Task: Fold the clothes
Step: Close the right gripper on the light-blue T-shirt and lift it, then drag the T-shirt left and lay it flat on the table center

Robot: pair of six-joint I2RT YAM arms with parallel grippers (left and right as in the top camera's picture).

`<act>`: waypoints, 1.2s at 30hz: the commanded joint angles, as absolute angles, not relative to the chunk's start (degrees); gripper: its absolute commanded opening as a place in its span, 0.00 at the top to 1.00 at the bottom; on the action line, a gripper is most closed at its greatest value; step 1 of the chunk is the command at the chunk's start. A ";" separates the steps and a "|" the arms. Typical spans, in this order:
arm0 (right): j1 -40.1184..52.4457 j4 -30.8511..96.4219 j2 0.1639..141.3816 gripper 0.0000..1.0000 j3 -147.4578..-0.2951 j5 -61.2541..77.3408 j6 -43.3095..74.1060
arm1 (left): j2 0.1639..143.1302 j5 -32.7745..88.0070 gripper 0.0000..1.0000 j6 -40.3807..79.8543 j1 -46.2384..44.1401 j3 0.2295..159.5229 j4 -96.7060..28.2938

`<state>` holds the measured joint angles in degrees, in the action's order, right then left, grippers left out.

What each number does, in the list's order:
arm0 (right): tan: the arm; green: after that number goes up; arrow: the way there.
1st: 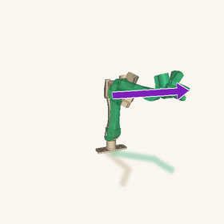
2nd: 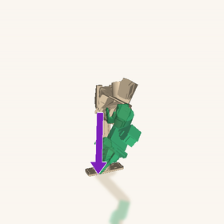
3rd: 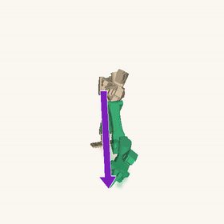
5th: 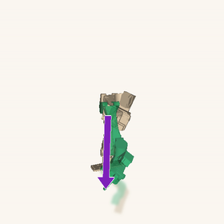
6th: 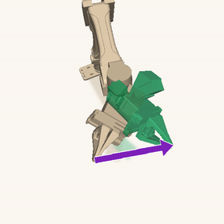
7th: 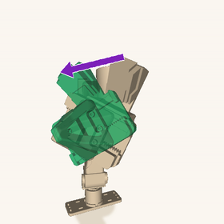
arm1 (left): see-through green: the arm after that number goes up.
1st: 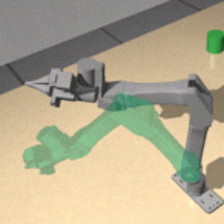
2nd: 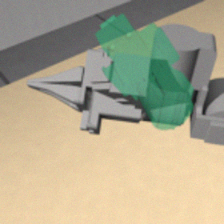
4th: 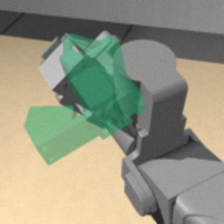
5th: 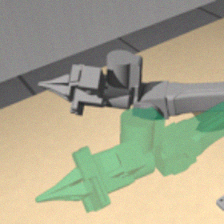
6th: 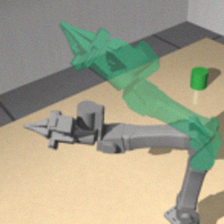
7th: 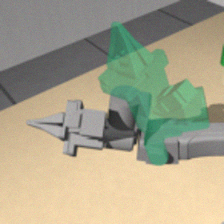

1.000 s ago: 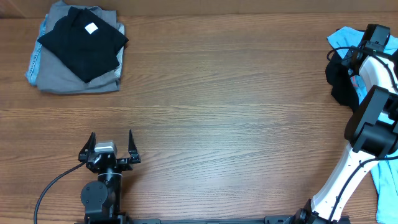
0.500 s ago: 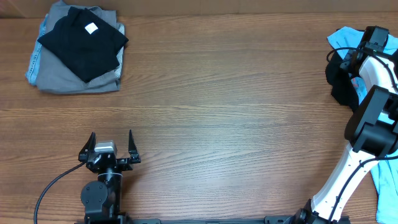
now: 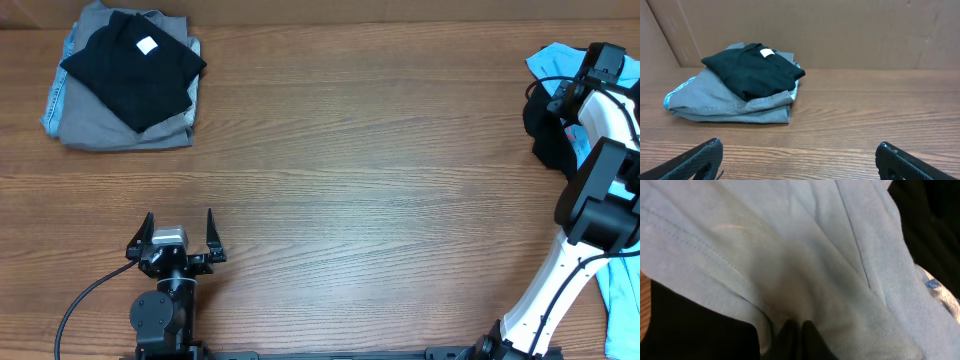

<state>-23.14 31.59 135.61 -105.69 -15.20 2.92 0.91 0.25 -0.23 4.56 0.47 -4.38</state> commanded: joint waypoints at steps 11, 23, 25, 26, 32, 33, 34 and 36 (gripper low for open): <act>-23.11 31.44 132.20 0.96 -107.02 -15.53 3.51 | 0.25 0.67 0.00 -1.30 4.86 0.27 -4.43; -20.08 32.36 120.70 0.96 -107.02 -15.35 4.73 | 0.25 0.67 0.00 -1.30 4.86 0.27 -4.43; -18.76 32.75 119.07 0.96 -107.02 -15.33 4.75 | 0.25 0.67 0.00 -1.30 4.86 0.27 -4.43; -17.87 33.19 118.21 0.96 -107.02 -15.31 4.75 | 0.25 0.67 0.00 -1.30 4.86 0.27 -4.43; -9.74 36.47 115.04 0.96 -107.02 -14.26 4.78 | 0.25 0.67 0.00 -1.30 4.86 0.27 -4.43; -7.75 37.06 114.83 0.96 -107.02 -12.49 4.80 | 0.25 0.67 0.00 -1.30 4.86 0.27 -4.43; -5.93 37.65 114.80 0.96 -107.02 -10.31 5.10 | 0.25 0.67 0.00 -1.30 4.86 0.27 -4.43; -1.58 38.68 114.80 0.96 -107.00 -4.80 8.62 | 0.25 0.67 0.00 -1.30 4.86 0.27 -4.43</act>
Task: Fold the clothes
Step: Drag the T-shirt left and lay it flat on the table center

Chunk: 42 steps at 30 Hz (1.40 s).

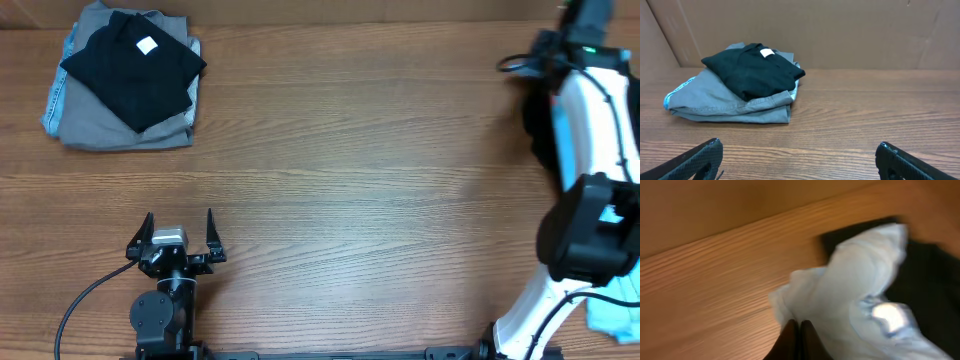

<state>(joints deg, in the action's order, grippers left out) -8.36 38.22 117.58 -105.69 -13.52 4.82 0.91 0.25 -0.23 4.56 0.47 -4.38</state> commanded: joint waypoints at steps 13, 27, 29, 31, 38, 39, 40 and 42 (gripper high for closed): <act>28.42 38.30 115.20 0.86 -106.96 9.50 25.45 | 0.25 0.67 0.00 -1.30 4.86 0.27 -4.43; 30.85 47.57 115.18 0.00 -106.96 9.06 28.56 | 0.25 0.67 0.00 -1.30 4.86 0.27 -4.43; 27.94 50.11 115.18 0.00 -106.96 9.06 28.56 | 0.25 0.67 0.00 -1.30 4.86 0.27 -4.43; 25.23 52.45 115.20 0.00 -106.96 9.06 28.53 | 0.25 0.67 0.00 -1.30 4.86 0.27 -4.43; 18.63 60.42 115.20 0.00 -106.61 5.87 28.56 | 0.25 0.67 0.00 -1.30 4.86 0.27 -4.43; 17.96 61.45 115.20 0.00 -106.28 3.60 28.56 | 0.25 0.67 0.00 -1.30 4.86 0.27 -4.43; 17.32 62.33 115.20 0.00 -105.95 1.06 28.58 | 0.25 0.67 0.00 -1.30 4.86 0.27 -4.43; 16.08 62.74 115.20 0.00 -104.71 -2.63 28.58 | 0.25 0.67 0.00 -1.30 4.86 0.27 -4.43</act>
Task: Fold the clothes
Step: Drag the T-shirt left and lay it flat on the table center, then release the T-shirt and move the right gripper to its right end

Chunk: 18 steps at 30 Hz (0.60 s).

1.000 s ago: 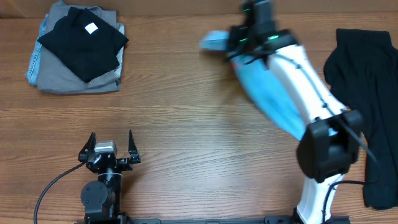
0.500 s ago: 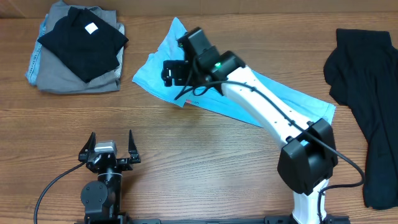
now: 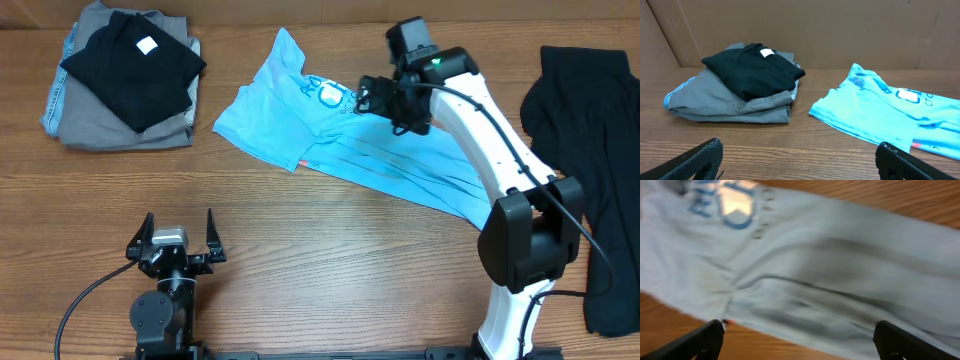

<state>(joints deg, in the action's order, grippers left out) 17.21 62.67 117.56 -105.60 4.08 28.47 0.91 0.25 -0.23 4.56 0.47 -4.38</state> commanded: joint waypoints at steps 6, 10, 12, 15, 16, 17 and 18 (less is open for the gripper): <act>9.21 59.44 115.20 0.00 -98.80 -4.29 30.11 | 0.25 0.67 0.00 -1.30 4.86 0.27 -4.43; 3.40 58.54 115.20 0.00 -95.37 -3.95 30.09 | 0.25 0.67 0.00 -1.30 4.86 0.27 -4.43; 0.75 59.18 115.20 0.00 -94.30 -2.22 30.09 | 0.25 0.67 0.00 -1.30 4.86 0.27 -4.43; -2.39 59.94 115.20 0.00 -92.77 2.63 30.09 | 0.25 0.67 0.00 -1.30 4.86 0.27 -4.43; -3.25 59.90 115.20 0.00 -92.01 4.12 30.09 | 0.25 0.67 0.00 -1.30 4.86 0.27 -4.43; -3.66 59.70 115.20 0.00 -91.35 4.71 30.09 | 0.25 0.67 0.00 -1.30 4.86 0.27 -4.43; -3.97 59.22 115.20 0.00 -90.52 4.93 30.20 | 0.25 0.67 0.00 -1.30 4.86 0.27 -4.43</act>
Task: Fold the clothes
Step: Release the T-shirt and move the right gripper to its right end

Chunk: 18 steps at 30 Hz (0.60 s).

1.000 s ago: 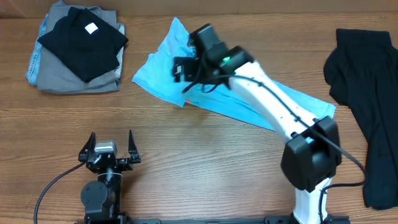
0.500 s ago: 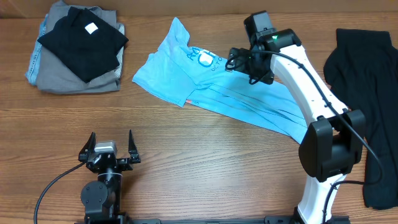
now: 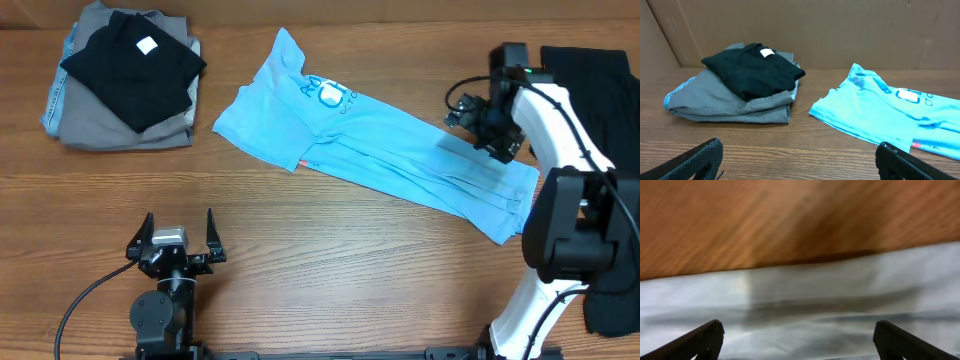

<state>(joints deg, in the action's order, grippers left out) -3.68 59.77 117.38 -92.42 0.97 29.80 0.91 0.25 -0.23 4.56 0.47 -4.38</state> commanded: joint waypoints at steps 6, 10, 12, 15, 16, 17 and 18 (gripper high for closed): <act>-4.21 54.00 115.20 0.00 -85.82 8.91 31.53 | 0.25 0.67 0.00 -1.30 4.86 0.27 -4.43; -4.19 53.12 115.20 0.00 -85.67 15.03 31.77 | 0.25 0.62 0.00 -1.32 4.86 0.27 -3.44; -4.21 53.19 115.20 0.00 -85.67 15.66 31.75 | 0.25 0.67 0.00 -1.30 4.86 0.27 -2.68; -4.21 53.23 115.20 0.00 -85.67 15.57 31.75 | 0.27 0.67 0.00 -1.30 4.86 0.27 -4.40; -4.21 53.23 115.20 0.00 -85.67 15.57 31.75 | 0.27 0.67 0.00 -1.30 4.86 0.27 -4.05; -4.21 53.23 115.20 0.00 -85.67 15.57 31.75 | 0.27 0.91 0.00 -1.23 4.86 0.27 -3.75; -4.21 53.25 115.20 0.00 -85.67 15.59 31.75 | 0.27 1.63 0.00 -1.23 4.86 0.27 -2.94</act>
<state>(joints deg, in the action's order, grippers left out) -4.36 53.52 117.38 -85.86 14.37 31.42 0.91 0.27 -0.23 4.56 0.47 -4.23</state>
